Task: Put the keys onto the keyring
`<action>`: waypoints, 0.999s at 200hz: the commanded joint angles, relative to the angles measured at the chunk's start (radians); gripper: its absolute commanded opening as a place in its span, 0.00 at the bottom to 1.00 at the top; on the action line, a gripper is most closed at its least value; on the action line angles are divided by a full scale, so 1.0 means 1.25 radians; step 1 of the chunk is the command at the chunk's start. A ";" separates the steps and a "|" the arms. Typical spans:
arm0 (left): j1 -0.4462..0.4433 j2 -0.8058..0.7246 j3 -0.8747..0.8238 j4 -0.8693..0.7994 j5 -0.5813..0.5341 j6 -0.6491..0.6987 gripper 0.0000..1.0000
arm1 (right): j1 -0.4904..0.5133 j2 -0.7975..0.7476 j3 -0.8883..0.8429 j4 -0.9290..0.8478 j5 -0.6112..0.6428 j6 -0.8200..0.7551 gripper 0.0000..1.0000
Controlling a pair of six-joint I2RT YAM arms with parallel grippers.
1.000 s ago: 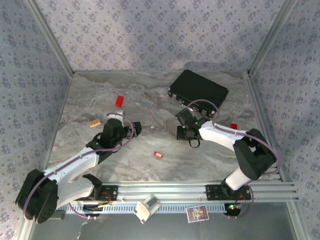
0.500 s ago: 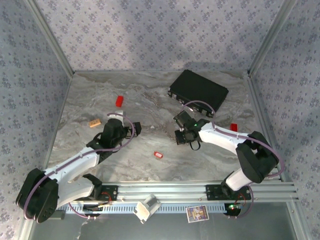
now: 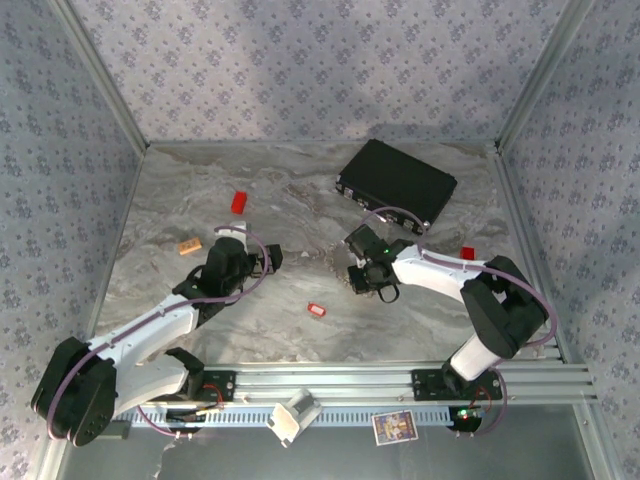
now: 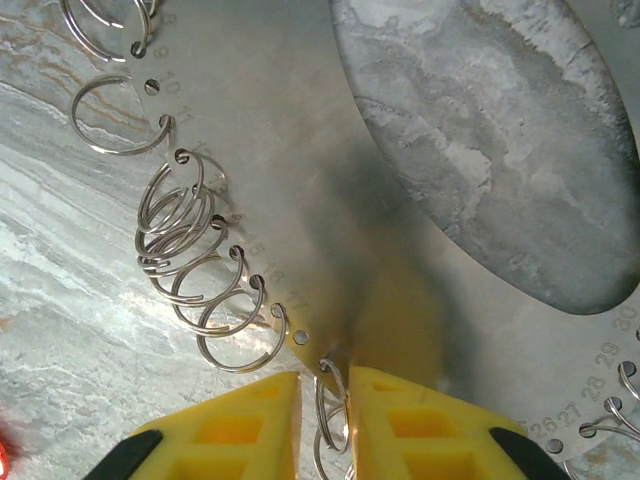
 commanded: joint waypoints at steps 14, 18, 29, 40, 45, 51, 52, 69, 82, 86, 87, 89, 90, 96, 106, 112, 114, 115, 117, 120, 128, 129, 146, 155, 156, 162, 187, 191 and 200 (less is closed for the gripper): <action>-0.003 -0.014 0.013 -0.013 0.001 0.011 0.93 | 0.005 0.010 -0.001 -0.011 -0.011 0.011 0.22; -0.004 -0.014 0.013 -0.013 0.001 0.011 0.93 | 0.005 0.011 -0.001 -0.011 -0.012 0.012 0.22; -0.003 -0.014 0.013 -0.013 0.000 0.010 0.93 | 0.006 0.014 -0.001 -0.013 -0.013 0.011 0.22; -0.004 -0.015 0.013 -0.013 0.001 0.010 0.93 | 0.006 0.018 0.000 -0.015 -0.014 0.011 0.22; -0.004 -0.015 0.013 -0.014 0.001 0.010 0.93 | 0.006 0.018 0.001 -0.015 -0.015 0.012 0.21; -0.004 -0.015 0.011 -0.014 0.001 0.010 0.93 | 0.007 0.018 0.001 -0.015 -0.017 0.012 0.21; -0.004 -0.015 0.011 -0.014 0.000 0.010 0.93 | 0.007 0.018 0.001 -0.015 -0.017 0.012 0.21; -0.004 -0.017 0.011 -0.014 -0.001 0.010 0.93 | 0.007 0.019 0.003 -0.018 -0.018 0.012 0.20; -0.003 -0.017 0.011 -0.014 0.000 0.010 0.93 | 0.007 0.023 0.004 -0.020 -0.018 0.012 0.19; -0.004 -0.017 0.011 -0.013 -0.001 0.008 0.93 | 0.007 0.024 0.005 -0.020 -0.019 0.012 0.19; -0.004 -0.016 0.011 -0.013 -0.001 0.008 0.93 | 0.007 0.024 0.005 -0.021 -0.019 0.012 0.19; -0.004 -0.016 0.011 -0.013 0.001 0.008 0.93 | 0.006 0.025 0.005 -0.022 -0.019 0.012 0.19; -0.004 -0.016 0.011 -0.013 0.001 0.008 0.93 | 0.007 0.026 0.005 -0.021 -0.019 0.012 0.19; -0.004 -0.016 0.011 -0.013 0.001 0.008 0.93 | 0.007 0.027 0.005 -0.023 -0.020 0.012 0.18; -0.004 -0.016 0.012 -0.014 0.001 0.008 0.93 | 0.007 0.030 0.007 -0.023 -0.021 0.014 0.18; -0.003 -0.017 0.011 -0.014 0.001 0.008 0.93 | 0.007 0.032 0.006 -0.023 -0.022 0.016 0.17; -0.003 -0.017 0.012 -0.014 0.001 0.008 0.93 | 0.007 0.033 0.006 -0.024 -0.022 0.016 0.17; -0.003 -0.017 0.012 -0.014 0.001 0.008 0.93 | 0.007 0.033 0.006 -0.024 -0.022 0.017 0.17; -0.004 -0.017 0.011 -0.014 0.001 0.008 0.93 | 0.007 0.034 0.006 -0.024 -0.022 0.018 0.17; -0.004 -0.017 0.011 -0.014 0.001 0.008 0.93 | 0.008 0.034 0.007 -0.024 -0.022 0.018 0.17; -0.004 -0.017 0.012 -0.014 0.001 0.008 0.93 | 0.008 0.036 0.006 -0.025 -0.023 0.020 0.17; -0.004 -0.017 0.012 -0.014 0.001 0.008 0.93 | 0.008 0.037 0.006 -0.025 -0.023 0.020 0.17; -0.004 -0.018 0.011 -0.014 0.002 0.008 0.93 | 0.009 0.038 0.008 -0.026 -0.025 0.023 0.17; -0.003 -0.018 0.013 -0.015 0.001 0.008 0.93 | 0.008 0.039 0.009 -0.027 -0.025 0.024 0.17; -0.004 -0.018 0.013 -0.015 0.001 0.008 0.93 | 0.008 0.039 0.009 -0.027 -0.025 0.024 0.17; -0.004 -0.018 0.013 -0.015 0.000 0.009 0.93 | 0.009 0.038 0.009 -0.028 -0.023 0.023 0.16; -0.004 -0.022 0.016 -0.022 -0.001 0.012 0.93 | 0.010 0.036 0.014 -0.034 -0.007 0.025 0.07; -0.003 -0.023 0.016 -0.023 -0.001 0.013 0.93 | 0.011 0.034 0.016 -0.036 -0.003 0.024 0.05; -0.004 -0.026 0.015 -0.023 -0.003 0.016 0.93 | 0.011 0.026 0.022 -0.042 0.010 0.024 0.00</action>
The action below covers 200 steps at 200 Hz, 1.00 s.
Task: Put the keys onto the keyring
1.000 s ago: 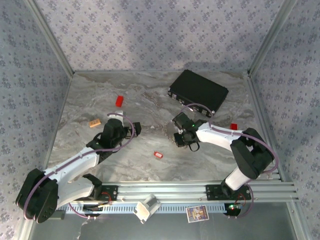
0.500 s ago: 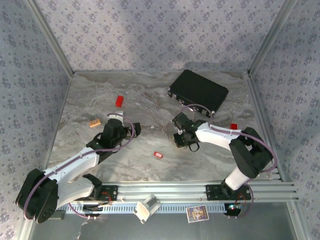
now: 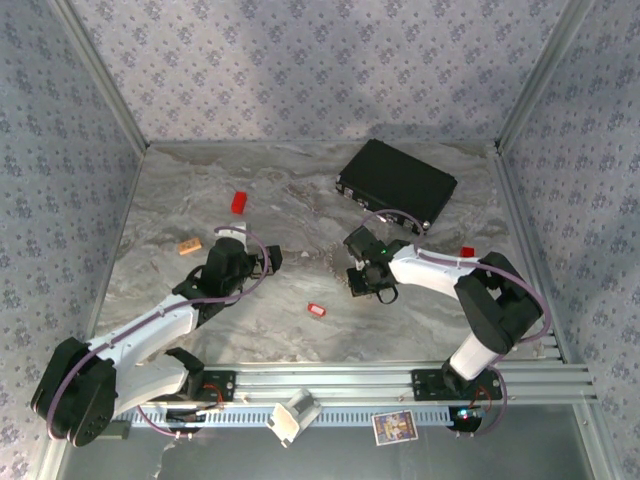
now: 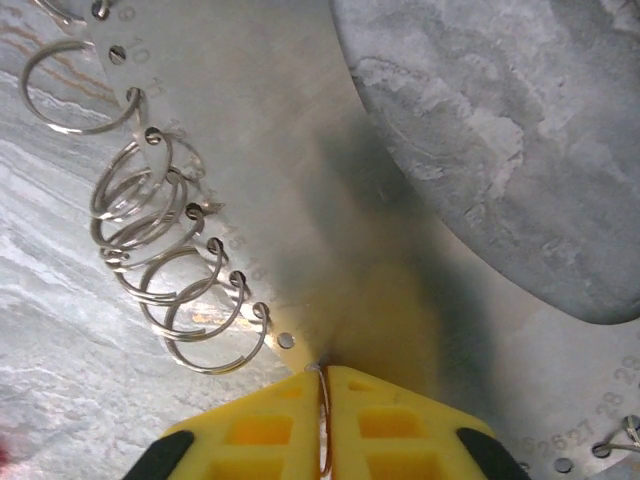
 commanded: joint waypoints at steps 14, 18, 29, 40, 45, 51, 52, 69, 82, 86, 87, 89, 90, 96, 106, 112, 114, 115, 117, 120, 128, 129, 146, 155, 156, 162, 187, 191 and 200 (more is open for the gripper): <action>-0.004 -0.027 0.017 -0.008 -0.007 0.033 0.93 | 0.010 -0.023 0.028 -0.055 0.069 0.004 0.00; -0.004 -0.029 0.019 -0.010 -0.010 0.040 0.93 | 0.010 -0.031 0.030 -0.057 0.080 0.000 0.00; -0.004 -0.033 0.027 -0.016 -0.013 0.060 0.93 | 0.012 -0.055 0.037 -0.063 0.116 -0.017 0.00; -0.004 -0.037 0.039 -0.018 -0.008 0.087 0.92 | 0.011 -0.081 0.041 -0.056 0.147 -0.038 0.00; -0.004 -0.039 0.047 -0.021 -0.006 0.102 0.92 | 0.010 -0.093 0.043 -0.052 0.161 -0.050 0.00; -0.004 -0.041 0.057 -0.023 -0.003 0.119 0.92 | 0.008 -0.108 0.046 -0.044 0.176 -0.067 0.00; -0.004 -0.042 0.059 -0.024 -0.003 0.123 0.92 | 0.007 -0.110 0.046 -0.042 0.177 -0.069 0.00; -0.004 -0.045 0.092 -0.029 0.004 0.186 0.91 | -0.010 -0.146 0.057 -0.010 0.197 -0.129 0.00; -0.004 -0.046 0.117 -0.028 0.020 0.245 0.90 | -0.032 -0.171 0.066 0.025 0.187 -0.179 0.00; -0.004 -0.046 0.126 -0.028 0.025 0.261 0.90 | -0.038 -0.178 0.070 0.035 0.182 -0.193 0.00; -0.004 -0.046 0.127 -0.028 0.026 0.265 0.90 | -0.040 -0.179 0.070 0.038 0.180 -0.197 0.00; -0.004 -0.047 0.132 -0.028 0.027 0.273 0.90 | -0.044 -0.181 0.072 0.043 0.178 -0.205 0.00; -0.004 -0.046 0.134 -0.028 0.028 0.277 0.90 | -0.046 -0.183 0.073 0.045 0.176 -0.209 0.00; -0.004 -0.047 0.147 -0.025 0.035 0.296 0.89 | -0.055 -0.190 0.079 0.056 0.163 -0.229 0.00; -0.004 -0.048 0.160 -0.006 0.063 0.337 0.87 | -0.072 -0.199 0.088 0.074 0.138 -0.265 0.00; -0.004 -0.050 0.164 0.012 0.081 0.363 0.85 | -0.081 -0.203 0.094 0.084 0.120 -0.286 0.00; -0.004 -0.050 0.165 0.017 0.086 0.371 0.84 | -0.085 -0.204 0.095 0.087 0.113 -0.294 0.00; -0.004 -0.050 0.166 0.020 0.087 0.374 0.84 | -0.087 -0.205 0.096 0.088 0.110 -0.298 0.00; -0.004 -0.049 0.166 0.026 0.091 0.383 0.84 | -0.089 -0.207 0.098 0.091 0.105 -0.304 0.00; -0.004 -0.049 0.169 0.033 0.097 0.396 0.83 | -0.094 -0.209 0.100 0.096 0.096 -0.314 0.00; -0.004 -0.047 0.176 0.047 0.115 0.428 0.82 | -0.104 -0.216 0.104 0.110 0.074 -0.339 0.00; -0.004 -0.046 0.177 0.048 0.117 0.431 0.81 | -0.105 -0.217 0.104 0.113 0.071 -0.342 0.00; -0.004 -0.032 0.198 0.059 0.138 0.492 0.80 | -0.121 -0.236 0.099 0.159 0.019 -0.397 0.00; -0.004 -0.023 0.209 0.061 0.147 0.519 0.79 | -0.129 -0.247 0.093 0.182 -0.016 -0.434 0.00; -0.004 -0.022 0.210 0.061 0.148 0.523 0.79 | -0.129 -0.249 0.092 0.186 -0.020 -0.436 0.00; -0.004 -0.018 0.214 0.066 0.153 0.537 0.79 | -0.134 -0.257 0.085 0.212 -0.042 -0.452 0.00; 0.008 -0.011 0.206 0.114 0.237 0.603 0.74 | -0.154 -0.284 0.057 0.294 -0.171 -0.516 0.00; 0.009 -0.008 0.206 0.115 0.253 0.617 0.74 | -0.156 -0.288 0.053 0.304 -0.191 -0.526 0.00; 0.011 -0.004 0.209 0.110 0.289 0.641 0.72 | -0.158 -0.292 0.050 0.322 -0.239 -0.553 0.00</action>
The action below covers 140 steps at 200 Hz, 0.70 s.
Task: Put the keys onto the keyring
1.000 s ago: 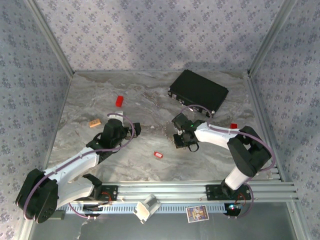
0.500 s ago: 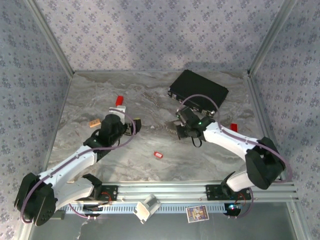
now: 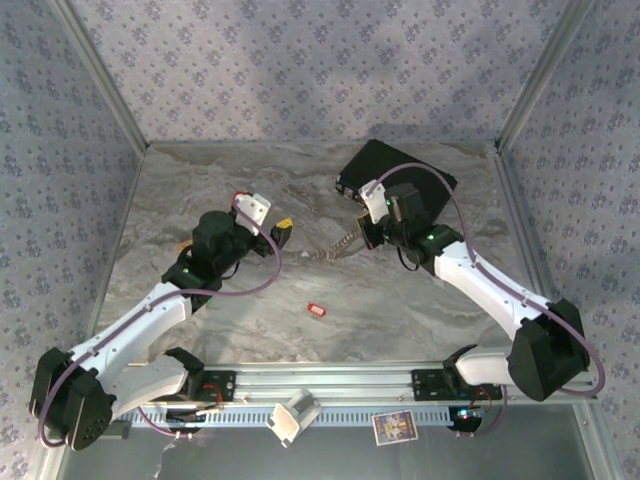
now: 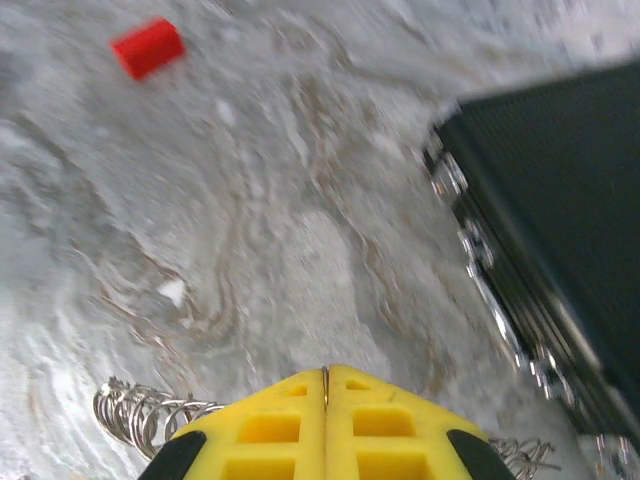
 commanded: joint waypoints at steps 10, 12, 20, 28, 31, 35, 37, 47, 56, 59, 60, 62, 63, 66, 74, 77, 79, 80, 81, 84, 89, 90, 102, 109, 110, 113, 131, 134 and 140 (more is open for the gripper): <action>0.009 0.014 0.031 0.028 0.157 0.138 0.68 | -0.012 -0.034 -0.014 0.124 -0.221 -0.142 0.00; 0.010 0.016 0.032 0.025 0.162 0.140 0.68 | -0.012 -0.035 -0.014 0.125 -0.231 -0.147 0.00; 0.010 0.020 0.041 0.010 0.188 0.149 0.66 | -0.012 -0.033 -0.013 0.126 -0.271 -0.172 0.00; 0.010 0.025 0.045 -0.001 0.220 0.168 0.61 | -0.011 -0.031 -0.009 0.124 -0.307 -0.199 0.00; 0.009 0.026 0.047 -0.005 0.234 0.177 0.60 | -0.010 -0.030 -0.008 0.123 -0.316 -0.210 0.00; 0.010 0.027 0.048 -0.012 0.250 0.188 0.59 | -0.009 -0.029 -0.006 0.120 -0.327 -0.223 0.00; 0.010 0.027 0.048 -0.014 0.258 0.192 0.59 | -0.008 -0.029 -0.005 0.117 -0.331 -0.228 0.00; 0.009 0.031 0.046 -0.016 0.293 0.206 0.57 | -0.007 -0.024 0.002 0.106 -0.347 -0.262 0.00; 0.009 0.033 0.043 -0.018 0.323 0.215 0.55 | -0.006 -0.020 0.009 0.091 -0.360 -0.289 0.00; 0.009 0.034 0.042 -0.020 0.333 0.219 0.55 | -0.006 -0.019 0.011 0.086 -0.368 -0.300 0.00; 0.009 0.035 0.042 -0.020 0.336 0.220 0.54 | -0.006 -0.019 0.012 0.084 -0.371 -0.303 0.00; 0.009 0.035 0.042 -0.022 0.341 0.224 0.54 | -0.006 -0.017 0.014 0.079 -0.375 -0.309 0.00; 0.010 0.035 0.042 -0.022 0.344 0.224 0.54 | -0.006 -0.018 0.014 0.078 -0.378 -0.311 0.00; 0.009 0.037 0.041 -0.024 0.350 0.227 0.54 | -0.006 -0.016 0.017 0.071 -0.386 -0.322 0.00; 0.008 0.039 0.039 -0.029 0.365 0.231 0.51 | -0.006 -0.013 0.022 0.057 -0.404 -0.341 0.00; 0.008 0.039 0.038 -0.032 0.369 0.232 0.51 | -0.006 -0.013 0.023 0.053 -0.412 -0.348 0.00; 0.007 0.039 0.038 -0.033 0.371 0.233 0.50 | -0.005 -0.012 0.025 0.050 -0.418 -0.351 0.00; 0.007 0.039 0.037 -0.033 0.372 0.233 0.50 | -0.005 -0.012 0.025 0.050 -0.419 -0.353 0.00; 0.007 0.040 0.037 -0.033 0.373 0.233 0.49 | -0.005 -0.011 0.025 0.049 -0.420 -0.354 0.00; 0.006 0.040 0.037 -0.034 0.376 0.233 0.48 | -0.005 -0.011 0.026 0.046 -0.425 -0.357 0.00; 0.005 0.039 0.035 -0.036 0.379 0.233 0.47 | -0.003 -0.010 0.027 0.042 -0.435 -0.364 0.00; 0.005 0.039 0.034 -0.036 0.380 0.233 0.47 | -0.003 -0.010 0.027 0.041 -0.436 -0.365 0.00; 0.003 0.037 0.026 -0.034 0.383 0.228 0.45 | 0.002 -0.007 0.030 0.030 -0.449 -0.379 0.00; 0.000 0.036 0.020 -0.032 0.387 0.227 0.45 | 0.006 -0.006 0.030 0.022 -0.452 -0.384 0.00; -0.001 0.036 0.019 -0.031 0.387 0.226 0.45 | 0.008 -0.005 0.030 0.021 -0.451 -0.385 0.00; -0.001 0.035 0.016 -0.030 0.390 0.224 0.45 | 0.010 -0.005 0.029 0.019 -0.453 -0.386 0.00; -0.006 0.038 -0.003 -0.006 0.404 0.208 0.44 | 0.023 0.002 0.034 -0.004 -0.458 -0.395 0.00; -0.006 0.039 -0.005 0.000 0.406 0.201 0.44 | 0.026 0.001 0.035 -0.008 -0.459 -0.397 0.00; -0.007 0.043 -0.011 0.013 0.413 0.187 0.43 | 0.032 0.005 0.035 -0.015 -0.461 -0.400 0.00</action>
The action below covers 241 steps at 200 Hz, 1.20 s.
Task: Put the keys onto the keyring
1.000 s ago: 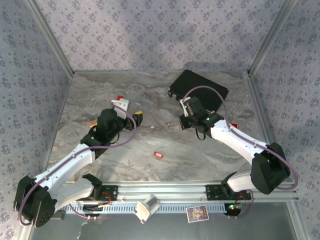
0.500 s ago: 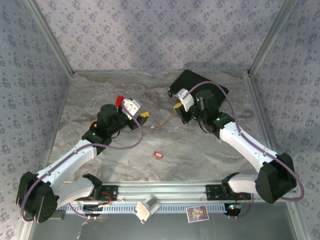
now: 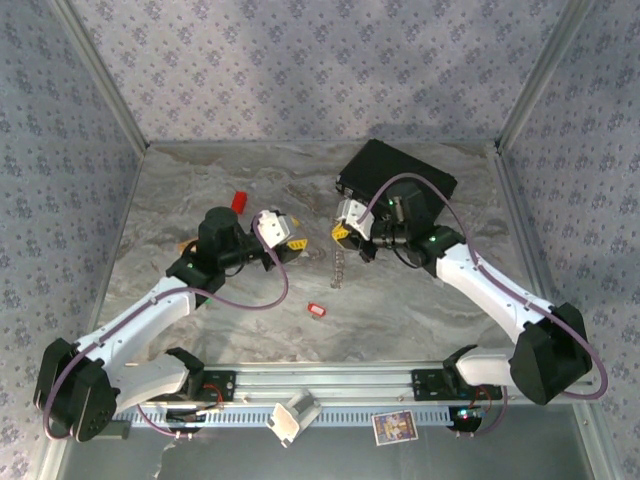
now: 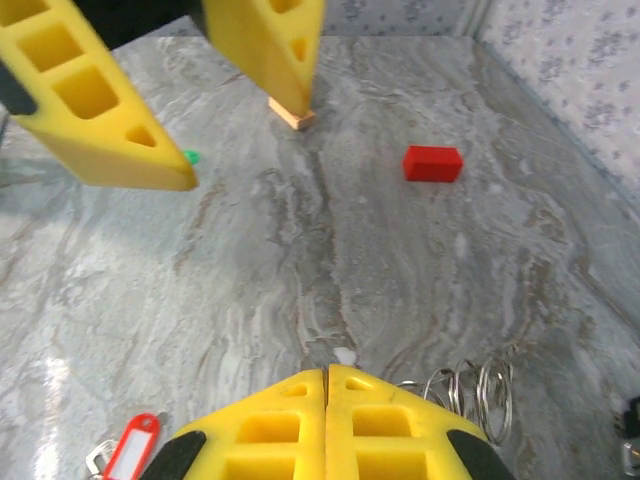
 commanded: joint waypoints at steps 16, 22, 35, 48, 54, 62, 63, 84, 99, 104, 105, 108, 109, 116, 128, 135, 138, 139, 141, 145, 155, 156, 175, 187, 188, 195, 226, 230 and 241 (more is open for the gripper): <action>-0.011 0.018 -0.036 0.063 0.078 -0.059 0.41 | 0.033 0.013 0.038 -0.054 -0.047 -0.048 0.00; -0.013 0.021 -0.040 0.072 0.089 -0.072 0.40 | 0.037 0.014 0.037 -0.057 -0.047 -0.050 0.00; -0.016 0.029 -0.050 0.082 0.115 -0.088 0.39 | 0.048 0.011 0.036 -0.061 -0.047 -0.048 0.00; -0.015 0.034 -0.068 0.112 0.141 -0.115 0.39 | 0.054 0.008 0.034 -0.061 -0.045 -0.044 0.00; -0.016 0.036 -0.075 0.125 0.154 -0.127 0.39 | 0.058 0.008 0.033 -0.060 -0.042 -0.042 0.00; -0.015 0.039 -0.081 0.135 0.169 -0.140 0.39 | 0.061 0.007 0.032 -0.062 -0.038 -0.041 0.00; -0.015 0.040 -0.081 0.136 0.172 -0.143 0.39 | 0.061 0.007 0.032 -0.062 -0.038 -0.041 0.00; -0.022 0.051 -0.084 0.135 0.190 -0.152 0.37 | 0.073 0.005 0.030 -0.063 -0.033 -0.041 0.00; -0.027 0.052 -0.093 0.148 0.190 -0.150 0.36 | 0.080 0.005 0.028 -0.068 -0.034 -0.044 0.00; -0.027 0.051 -0.097 0.154 0.189 -0.150 0.36 | 0.082 0.004 0.028 -0.071 -0.033 -0.044 0.00; -0.027 0.051 -0.097 0.155 0.189 -0.149 0.36 | 0.082 0.004 0.029 -0.074 -0.034 -0.045 0.00; -0.028 0.051 -0.098 0.155 0.188 -0.148 0.36 | 0.083 0.003 0.029 -0.076 -0.035 -0.047 0.00; -0.029 0.050 -0.098 0.155 0.188 -0.148 0.36 | 0.084 0.003 0.029 -0.077 -0.035 -0.047 0.00; -0.030 0.050 -0.098 0.152 0.186 -0.141 0.36 | 0.087 0.002 0.029 -0.083 -0.036 -0.049 0.00; -0.034 0.050 -0.097 0.133 0.180 -0.122 0.36 | 0.090 -0.002 0.029 -0.091 -0.039 -0.052 0.00; -0.037 0.051 -0.097 0.124 0.174 -0.110 0.36 | 0.094 -0.004 0.028 -0.093 -0.039 -0.054 0.00; -0.040 0.051 -0.097 0.119 0.171 -0.104 0.36 | 0.094 -0.006 0.027 -0.094 -0.038 -0.054 0.00; -0.041 0.051 -0.097 0.117 0.171 -0.101 0.36 | 0.095 -0.006 0.026 -0.094 -0.038 -0.055 0.00; -0.042 0.051 -0.098 0.114 0.170 -0.095 0.36 | 0.096 -0.007 0.025 -0.095 -0.040 -0.054 0.00; -0.045 0.051 -0.100 0.109 0.169 -0.078 0.35 | 0.096 -0.009 0.024 -0.096 -0.040 -0.056 0.00; -0.060 0.048 -0.109 0.102 0.157 -0.032 0.35 | 0.099 -0.013 0.022 -0.103 -0.048 -0.058 0.00; -0.063 0.047 -0.110 0.102 0.156 -0.029 0.35 | 0.099 -0.014 0.021 -0.103 -0.049 -0.058 0.00; -0.084 0.036 -0.133 0.124 0.139 0.002 0.35 | 0.104 -0.022 0.015 -0.115 -0.055 -0.061 0.00; -0.089 0.032 -0.135 0.124 0.132 0.002 0.34 | 0.109 -0.028 0.013 -0.123 -0.052 -0.066 0.00; -0.090 0.032 -0.134 0.124 0.131 0.002 0.34 | 0.110 -0.029 0.012 -0.124 -0.052 -0.066 0.00; -0.091 0.030 -0.136 0.122 0.129 0.003 0.33 | 0.112 -0.031 0.010 -0.126 -0.050 -0.066 0.00; -0.092 0.024 -0.140 0.125 0.120 0.000 0.30 | 0.124 -0.044 0.005 -0.130 -0.053 -0.070 0.00; -0.092 0.023 -0.139 0.126 0.117 0.000 0.30 | 0.125 -0.044 0.005 -0.131 -0.053 -0.072 0.00; -0.092 0.018 -0.143 0.132 0.113 -0.006 0.30 | 0.127 -0.046 0.005 -0.137 -0.049 -0.075 0.00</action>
